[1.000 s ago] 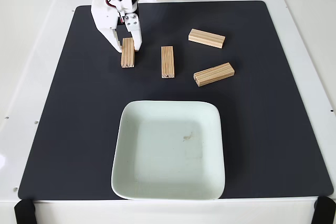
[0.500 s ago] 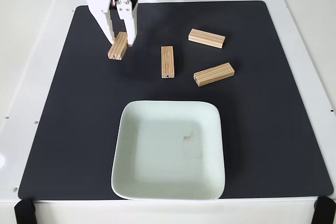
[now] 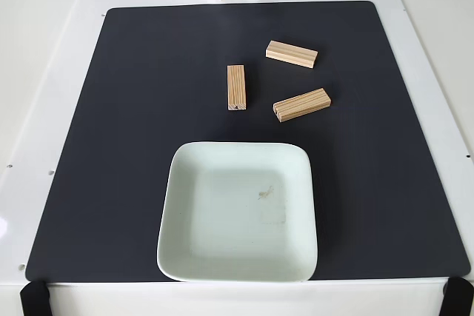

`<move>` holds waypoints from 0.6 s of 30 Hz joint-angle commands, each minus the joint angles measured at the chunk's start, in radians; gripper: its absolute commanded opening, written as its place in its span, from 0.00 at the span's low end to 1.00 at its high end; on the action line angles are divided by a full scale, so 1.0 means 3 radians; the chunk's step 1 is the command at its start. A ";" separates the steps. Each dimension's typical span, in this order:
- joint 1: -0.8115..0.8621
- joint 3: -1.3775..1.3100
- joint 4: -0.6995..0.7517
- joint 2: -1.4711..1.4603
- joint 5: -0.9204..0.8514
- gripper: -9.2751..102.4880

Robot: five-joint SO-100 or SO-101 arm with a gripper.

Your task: Pick up the wooden block and place them on the plate.

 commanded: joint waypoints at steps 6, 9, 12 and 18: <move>-0.0092 -0.0706 -0.0557 -0.1120 0.1662 0.08; -0.0097 -0.1197 -0.0251 -0.1692 0.1795 0.08; -0.0097 -0.1861 0.0256 -0.2327 0.1795 0.08; -0.0107 -0.3543 0.0900 -0.3682 0.1805 0.08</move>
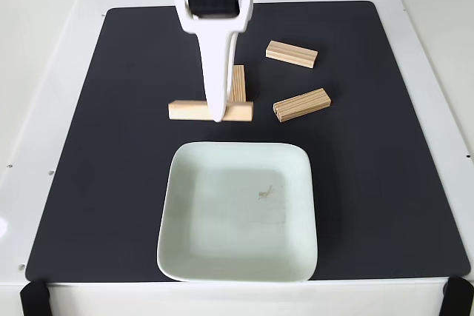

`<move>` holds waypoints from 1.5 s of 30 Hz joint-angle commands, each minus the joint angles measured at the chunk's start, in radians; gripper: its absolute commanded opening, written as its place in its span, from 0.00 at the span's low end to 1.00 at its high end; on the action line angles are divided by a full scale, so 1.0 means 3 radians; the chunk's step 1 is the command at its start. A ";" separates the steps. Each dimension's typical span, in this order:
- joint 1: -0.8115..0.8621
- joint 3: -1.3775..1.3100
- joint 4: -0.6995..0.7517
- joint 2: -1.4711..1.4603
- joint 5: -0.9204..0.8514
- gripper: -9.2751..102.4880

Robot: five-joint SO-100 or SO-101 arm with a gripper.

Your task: Pick up the wooden block and place them on the plate.

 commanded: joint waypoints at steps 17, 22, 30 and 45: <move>-0.0066 -0.3068 0.0148 -0.2286 0.0015 0.08; -0.0112 -0.3145 0.0123 -0.2383 0.0015 0.08; -0.0118 -0.3083 -0.0225 -0.2424 0.0015 0.08; -0.0159 -0.2976 -0.0153 -0.2419 0.0020 0.23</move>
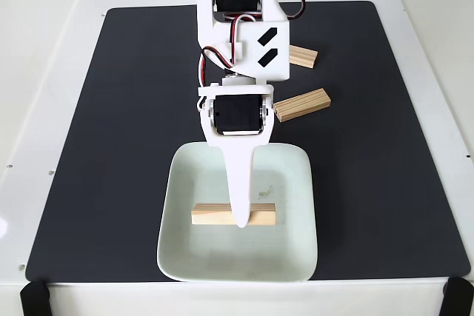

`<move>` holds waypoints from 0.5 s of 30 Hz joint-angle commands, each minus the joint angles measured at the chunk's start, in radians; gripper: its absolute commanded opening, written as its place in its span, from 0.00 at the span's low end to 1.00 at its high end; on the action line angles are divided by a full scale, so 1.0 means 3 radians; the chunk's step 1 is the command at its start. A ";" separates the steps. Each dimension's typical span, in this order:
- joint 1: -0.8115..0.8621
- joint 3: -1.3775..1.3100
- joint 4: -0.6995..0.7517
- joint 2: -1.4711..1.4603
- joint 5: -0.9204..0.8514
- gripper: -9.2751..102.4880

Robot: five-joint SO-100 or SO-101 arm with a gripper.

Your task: Pick up the wooden block and place them on the plate.

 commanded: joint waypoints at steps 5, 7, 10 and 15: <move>0.0020 0.0118 -0.0005 0.0138 0.0015 0.42; 0.0036 0.0112 -0.0005 0.0143 0.0015 0.43; 0.0046 0.0092 -0.0005 0.0148 0.0015 0.43; 0.0056 0.0276 0.0097 0.0450 0.0010 0.33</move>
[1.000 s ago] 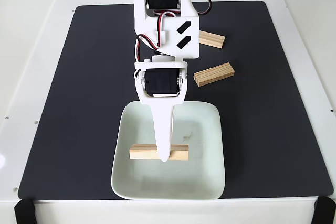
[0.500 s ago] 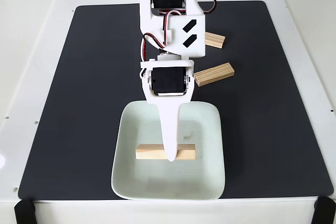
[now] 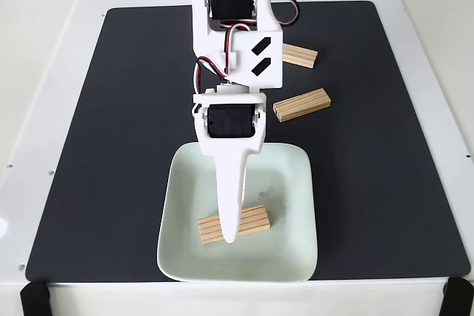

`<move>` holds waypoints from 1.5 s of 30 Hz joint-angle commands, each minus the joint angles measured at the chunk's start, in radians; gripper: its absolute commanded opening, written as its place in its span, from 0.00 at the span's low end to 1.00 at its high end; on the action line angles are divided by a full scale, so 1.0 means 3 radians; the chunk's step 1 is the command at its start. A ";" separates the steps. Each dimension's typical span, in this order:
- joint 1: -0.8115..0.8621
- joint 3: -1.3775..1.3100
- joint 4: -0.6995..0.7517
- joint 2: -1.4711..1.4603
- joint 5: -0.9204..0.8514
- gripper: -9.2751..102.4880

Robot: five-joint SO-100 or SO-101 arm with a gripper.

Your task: Pick up the wooden block and place them on the plate.

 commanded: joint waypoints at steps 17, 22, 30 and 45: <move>-0.0322 0.4218 0.0798 0.4034 -0.0946 0.08; -0.0619 0.5364 0.0813 0.5026 -0.2311 0.08; -0.0598 0.5793 0.0966 0.5497 -0.5983 0.08; -0.0368 0.5507 0.1181 0.4479 -0.7895 0.44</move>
